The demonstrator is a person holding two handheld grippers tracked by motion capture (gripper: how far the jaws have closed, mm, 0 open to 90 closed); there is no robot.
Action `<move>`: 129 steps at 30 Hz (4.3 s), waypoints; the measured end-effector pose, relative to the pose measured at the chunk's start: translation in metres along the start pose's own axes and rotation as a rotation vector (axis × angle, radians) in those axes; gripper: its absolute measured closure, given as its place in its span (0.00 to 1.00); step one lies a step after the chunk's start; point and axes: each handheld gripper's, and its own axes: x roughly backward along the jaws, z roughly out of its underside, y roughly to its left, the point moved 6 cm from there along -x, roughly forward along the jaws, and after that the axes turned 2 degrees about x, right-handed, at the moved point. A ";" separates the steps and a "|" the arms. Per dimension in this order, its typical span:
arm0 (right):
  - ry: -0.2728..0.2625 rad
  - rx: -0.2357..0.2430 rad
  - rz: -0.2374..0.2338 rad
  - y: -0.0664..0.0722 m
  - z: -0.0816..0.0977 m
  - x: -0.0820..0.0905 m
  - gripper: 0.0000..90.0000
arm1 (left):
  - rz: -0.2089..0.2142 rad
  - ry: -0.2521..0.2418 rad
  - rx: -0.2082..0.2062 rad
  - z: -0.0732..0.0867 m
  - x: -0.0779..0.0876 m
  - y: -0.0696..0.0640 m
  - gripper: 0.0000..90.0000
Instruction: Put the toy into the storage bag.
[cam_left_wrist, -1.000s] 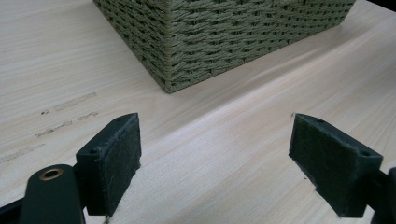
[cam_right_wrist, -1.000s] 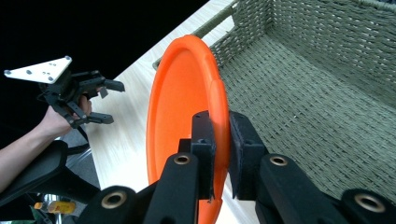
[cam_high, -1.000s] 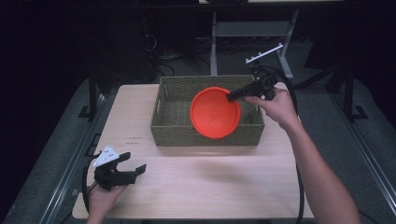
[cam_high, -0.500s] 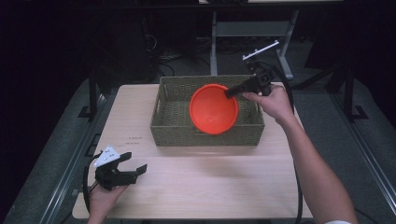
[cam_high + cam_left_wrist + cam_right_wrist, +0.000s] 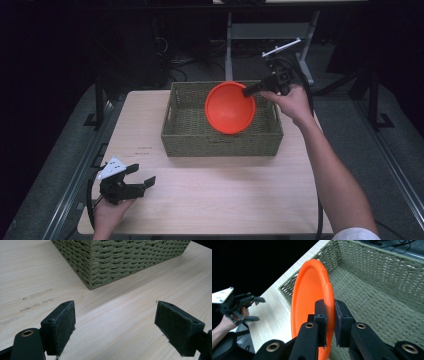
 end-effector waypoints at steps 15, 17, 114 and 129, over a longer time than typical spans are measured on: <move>-0.006 -0.067 0.060 -0.030 -0.002 -0.007 0.90 | 0.007 0.006 -0.005 0.001 -0.001 0.000 0.18; -0.007 -0.071 0.069 -0.032 -0.002 -0.009 0.90 | 0.009 0.004 -0.003 0.001 -0.001 0.000 0.18; 0.234 -0.142 0.194 -0.079 0.047 -0.102 0.80 | 0.018 -0.007 -0.011 -0.001 0.003 -0.004 0.18; 0.221 -0.145 0.214 -0.081 0.049 -0.094 0.77 | 0.018 -0.007 -0.009 -0.001 0.003 -0.004 0.18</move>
